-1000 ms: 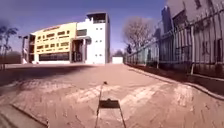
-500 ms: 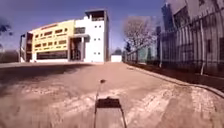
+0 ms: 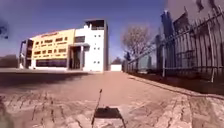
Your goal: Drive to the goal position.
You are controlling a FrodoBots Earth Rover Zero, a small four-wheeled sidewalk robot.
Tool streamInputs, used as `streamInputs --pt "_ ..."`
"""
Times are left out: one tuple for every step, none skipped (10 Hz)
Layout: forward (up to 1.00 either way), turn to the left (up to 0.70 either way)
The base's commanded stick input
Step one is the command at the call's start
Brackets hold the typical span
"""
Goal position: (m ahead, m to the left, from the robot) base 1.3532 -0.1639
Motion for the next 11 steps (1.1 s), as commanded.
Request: streamInputs --pt "1.0 0.0" --pt "1.0 0.0" --pt "1.0 0.0" --pt "1.0 0.0" --pt "1.0 0.0" --pt "1.0 0.0" --pt "1.0 0.0" --pt "1.0 0.0" --pt "1.0 0.0" --pt "1.0 0.0" --pt "1.0 0.0"
